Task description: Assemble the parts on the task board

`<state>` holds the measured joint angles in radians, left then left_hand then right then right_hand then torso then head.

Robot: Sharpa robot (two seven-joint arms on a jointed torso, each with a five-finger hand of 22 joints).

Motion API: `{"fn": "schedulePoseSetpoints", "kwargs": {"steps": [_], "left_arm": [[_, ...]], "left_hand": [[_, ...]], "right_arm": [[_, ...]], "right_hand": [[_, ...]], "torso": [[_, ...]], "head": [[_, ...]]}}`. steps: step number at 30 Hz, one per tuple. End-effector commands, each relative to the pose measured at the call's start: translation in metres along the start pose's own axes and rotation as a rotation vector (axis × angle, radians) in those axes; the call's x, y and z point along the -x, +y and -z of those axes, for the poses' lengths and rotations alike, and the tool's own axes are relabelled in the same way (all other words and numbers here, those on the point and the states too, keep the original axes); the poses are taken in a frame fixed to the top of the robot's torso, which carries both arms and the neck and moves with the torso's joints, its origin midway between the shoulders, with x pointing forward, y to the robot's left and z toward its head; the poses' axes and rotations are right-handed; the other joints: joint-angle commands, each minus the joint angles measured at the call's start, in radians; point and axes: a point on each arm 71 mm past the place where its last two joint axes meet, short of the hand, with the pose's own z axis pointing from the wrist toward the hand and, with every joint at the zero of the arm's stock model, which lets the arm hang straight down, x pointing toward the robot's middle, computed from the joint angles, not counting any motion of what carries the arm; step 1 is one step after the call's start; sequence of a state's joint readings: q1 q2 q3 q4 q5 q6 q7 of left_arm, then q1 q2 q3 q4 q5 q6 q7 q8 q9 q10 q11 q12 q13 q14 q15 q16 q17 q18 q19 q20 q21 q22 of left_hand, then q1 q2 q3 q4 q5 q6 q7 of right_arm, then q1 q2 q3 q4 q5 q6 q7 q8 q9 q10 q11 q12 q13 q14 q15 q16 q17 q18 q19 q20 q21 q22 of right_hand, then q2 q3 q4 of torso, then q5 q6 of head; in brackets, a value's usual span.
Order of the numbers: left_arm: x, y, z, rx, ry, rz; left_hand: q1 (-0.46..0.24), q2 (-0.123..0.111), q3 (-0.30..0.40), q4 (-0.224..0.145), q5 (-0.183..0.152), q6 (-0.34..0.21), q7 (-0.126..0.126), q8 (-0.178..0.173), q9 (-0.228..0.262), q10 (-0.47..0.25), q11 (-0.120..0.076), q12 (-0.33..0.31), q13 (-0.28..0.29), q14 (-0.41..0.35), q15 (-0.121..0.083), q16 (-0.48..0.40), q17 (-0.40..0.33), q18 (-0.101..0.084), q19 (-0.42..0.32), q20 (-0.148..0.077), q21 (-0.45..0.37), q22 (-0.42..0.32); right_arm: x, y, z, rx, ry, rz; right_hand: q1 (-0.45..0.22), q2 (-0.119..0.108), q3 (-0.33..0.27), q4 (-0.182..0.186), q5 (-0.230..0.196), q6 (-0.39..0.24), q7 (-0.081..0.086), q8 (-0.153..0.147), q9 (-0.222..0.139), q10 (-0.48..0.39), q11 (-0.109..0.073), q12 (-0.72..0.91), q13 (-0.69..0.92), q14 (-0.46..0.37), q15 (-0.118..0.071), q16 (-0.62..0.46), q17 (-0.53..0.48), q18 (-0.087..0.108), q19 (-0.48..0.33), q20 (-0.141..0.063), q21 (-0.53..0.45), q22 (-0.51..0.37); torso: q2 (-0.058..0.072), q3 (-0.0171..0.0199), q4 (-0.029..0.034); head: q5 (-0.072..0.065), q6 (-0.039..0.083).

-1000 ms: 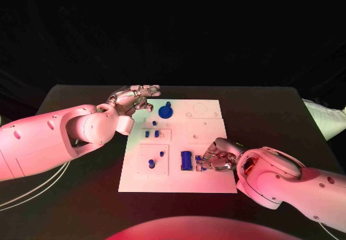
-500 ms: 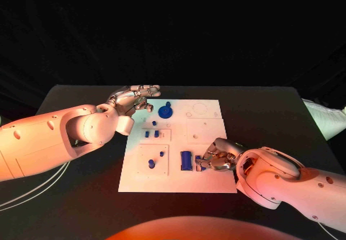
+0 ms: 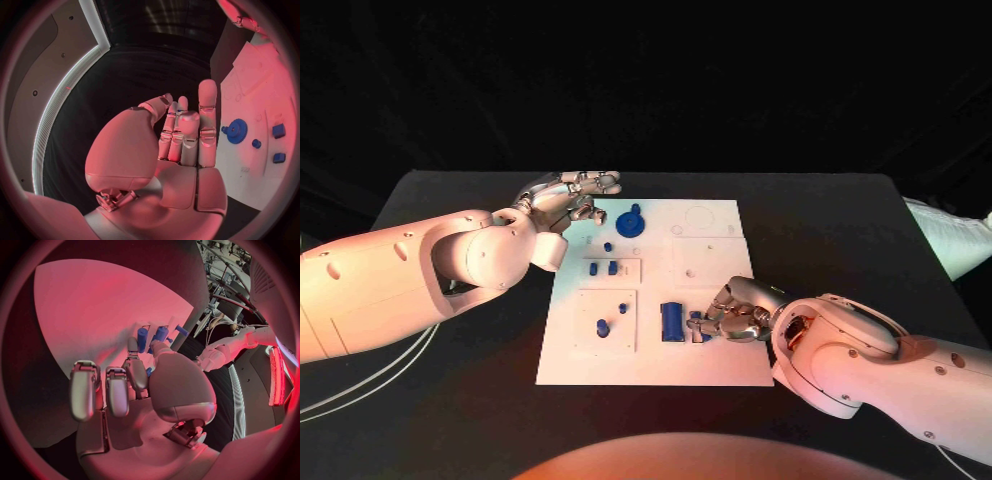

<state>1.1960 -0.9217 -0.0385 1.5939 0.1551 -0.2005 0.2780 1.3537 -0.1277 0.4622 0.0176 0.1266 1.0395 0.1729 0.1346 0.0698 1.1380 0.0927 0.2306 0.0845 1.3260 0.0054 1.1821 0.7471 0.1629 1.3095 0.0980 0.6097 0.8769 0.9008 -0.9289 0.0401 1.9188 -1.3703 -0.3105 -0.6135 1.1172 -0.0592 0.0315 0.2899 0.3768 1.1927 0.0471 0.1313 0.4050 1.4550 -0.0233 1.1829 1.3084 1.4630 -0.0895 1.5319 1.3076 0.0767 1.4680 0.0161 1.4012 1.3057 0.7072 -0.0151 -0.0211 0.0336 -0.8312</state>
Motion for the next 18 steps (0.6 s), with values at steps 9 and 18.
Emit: {"fn": "schedulePoseSetpoints", "kwargs": {"steps": [9,18], "left_arm": [[-0.0020,-0.0006,-0.0002,-0.003,0.024,-0.002],[-0.0017,-0.0007,-0.0001,-0.003,0.024,-0.002]], "left_hand": [[-0.002,0.006,-0.006,0.001,0.005,-0.006,-0.002,0.003,-0.001,-0.008,0.002,0.003,0.000,-0.005,0.002,-0.001,-0.001,0.012,-0.003,0.006,-0.004,-0.001],[-0.002,0.006,-0.006,0.001,0.005,-0.006,-0.002,0.003,-0.001,-0.008,0.002,0.003,0.000,-0.005,0.002,-0.001,-0.001,0.012,-0.003,0.006,-0.004,-0.001]], "right_arm": [[-0.0009,0.0072,0.0048,0.036,-0.012,0.012],[0.0027,0.0001,0.0048,0.028,-0.027,0.060]], "right_hand": [[-0.030,0.013,-0.033,0.002,-0.017,0.009,-0.007,0.008,0.009,0.020,-0.011,0.016,0.018,0.099,-0.008,0.009,0.221,-0.021,0.015,-0.008,0.007,0.007],[-0.032,0.014,-0.037,0.000,-0.018,0.009,-0.007,0.008,0.010,0.019,-0.011,0.014,0.017,0.099,-0.008,0.008,0.221,-0.021,0.015,-0.008,0.007,0.007]], "torso": [[0.000,0.0006,-0.0002],[0.000,-0.0005,0.0002]], "head": [[0.000,0.000],[-0.001,0.001]]}}
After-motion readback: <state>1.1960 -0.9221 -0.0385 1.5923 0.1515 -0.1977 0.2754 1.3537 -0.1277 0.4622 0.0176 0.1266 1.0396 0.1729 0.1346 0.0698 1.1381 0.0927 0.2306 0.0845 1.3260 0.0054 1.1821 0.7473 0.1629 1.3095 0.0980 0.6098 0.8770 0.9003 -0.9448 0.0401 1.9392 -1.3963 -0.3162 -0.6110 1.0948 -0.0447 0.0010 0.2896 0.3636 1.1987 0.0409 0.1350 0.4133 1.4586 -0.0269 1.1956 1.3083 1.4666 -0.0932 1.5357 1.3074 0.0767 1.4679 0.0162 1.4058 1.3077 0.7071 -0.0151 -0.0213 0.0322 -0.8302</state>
